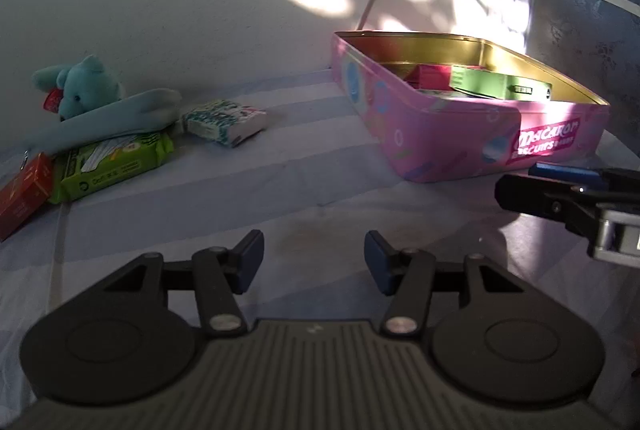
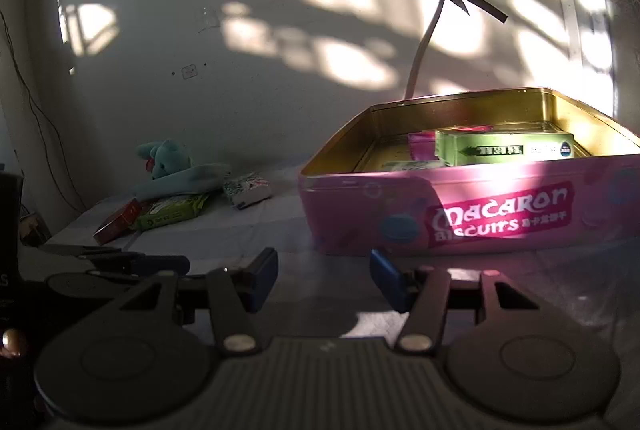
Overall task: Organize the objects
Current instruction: 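Move both grippers to the red cigarette box and close on it, then lift the red cigarette box with both grippers toward the tin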
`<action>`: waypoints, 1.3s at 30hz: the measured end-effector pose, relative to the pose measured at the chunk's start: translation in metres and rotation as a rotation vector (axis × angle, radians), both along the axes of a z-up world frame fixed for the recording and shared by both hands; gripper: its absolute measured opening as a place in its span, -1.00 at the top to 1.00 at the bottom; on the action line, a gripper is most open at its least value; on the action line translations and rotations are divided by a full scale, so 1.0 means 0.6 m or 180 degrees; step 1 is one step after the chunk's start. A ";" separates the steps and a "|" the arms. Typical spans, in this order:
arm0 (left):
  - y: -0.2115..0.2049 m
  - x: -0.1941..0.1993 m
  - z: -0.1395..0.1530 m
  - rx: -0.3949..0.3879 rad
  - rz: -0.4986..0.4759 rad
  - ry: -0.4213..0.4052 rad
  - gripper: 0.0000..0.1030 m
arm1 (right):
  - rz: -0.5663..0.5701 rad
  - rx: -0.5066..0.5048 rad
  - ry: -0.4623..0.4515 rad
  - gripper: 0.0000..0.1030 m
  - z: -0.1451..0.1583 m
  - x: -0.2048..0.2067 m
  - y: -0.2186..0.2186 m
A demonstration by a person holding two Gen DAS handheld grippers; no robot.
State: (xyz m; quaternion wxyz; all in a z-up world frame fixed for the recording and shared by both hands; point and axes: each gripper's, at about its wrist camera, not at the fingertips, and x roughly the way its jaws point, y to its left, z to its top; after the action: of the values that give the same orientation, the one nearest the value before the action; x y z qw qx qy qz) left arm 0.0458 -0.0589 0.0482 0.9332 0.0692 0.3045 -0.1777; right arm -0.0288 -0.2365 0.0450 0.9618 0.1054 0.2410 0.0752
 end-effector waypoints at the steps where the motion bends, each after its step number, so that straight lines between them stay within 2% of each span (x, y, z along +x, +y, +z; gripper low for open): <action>1: 0.020 0.004 -0.002 -0.0009 0.0096 0.0005 -0.12 | 0.0103 -0.0008 0.0031 -0.03 0.002 0.008 0.015; 7: 0.183 0.041 -0.005 -0.0011 0.0922 -0.0043 -0.12 | 0.0713 -0.0052 0.0263 -0.03 0.016 0.078 0.114; 10: 0.262 0.056 -0.001 -0.0104 0.1366 -0.0076 -0.12 | 0.0982 0.0015 0.0399 -0.03 0.020 0.124 0.164; 13: 0.347 0.071 0.010 -0.0408 0.1839 -0.0095 -0.13 | 0.1229 0.0080 0.0487 -0.03 0.025 0.173 0.224; 16: 0.424 0.094 0.020 -0.0964 0.2135 -0.0018 -0.13 | 0.1450 -0.0073 0.0381 -0.03 0.032 0.214 0.293; 19: 0.460 0.125 0.021 -0.1194 0.2088 0.0128 -0.10 | 0.1605 -0.0278 0.0289 -0.02 0.029 0.259 0.363; 23: 0.473 0.155 0.007 -0.1521 0.1829 0.0272 -0.10 | 0.1710 -0.0575 0.0215 -0.01 0.012 0.292 0.428; 28: 0.464 0.167 -0.007 -0.1708 0.1596 0.0255 -0.04 | 0.1775 -0.0742 0.0206 -0.04 -0.007 0.315 0.472; 31: 0.461 0.171 -0.011 -0.1730 0.1450 0.0275 0.06 | 0.1870 -0.0767 0.0189 0.00 -0.014 0.324 0.487; 34: 0.448 0.167 -0.009 -0.1532 0.1444 0.0190 0.06 | 0.1851 -0.0810 0.0248 0.07 -0.025 0.326 0.494; 36: 0.441 0.162 -0.008 -0.1488 0.1359 0.0190 0.06 | 0.1821 -0.0861 0.0229 0.10 -0.026 0.315 0.488; 39: 0.434 0.149 -0.007 -0.1585 0.1217 0.0284 0.06 | 0.1773 -0.0907 0.0202 0.15 -0.020 0.289 0.471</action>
State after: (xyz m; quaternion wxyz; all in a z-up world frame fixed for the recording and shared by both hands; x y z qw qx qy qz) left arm 0.1351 0.2015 0.0437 0.9237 -0.2278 0.2998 -0.0710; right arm 0.1444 0.0458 0.0330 0.9013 -0.0983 0.2987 0.2980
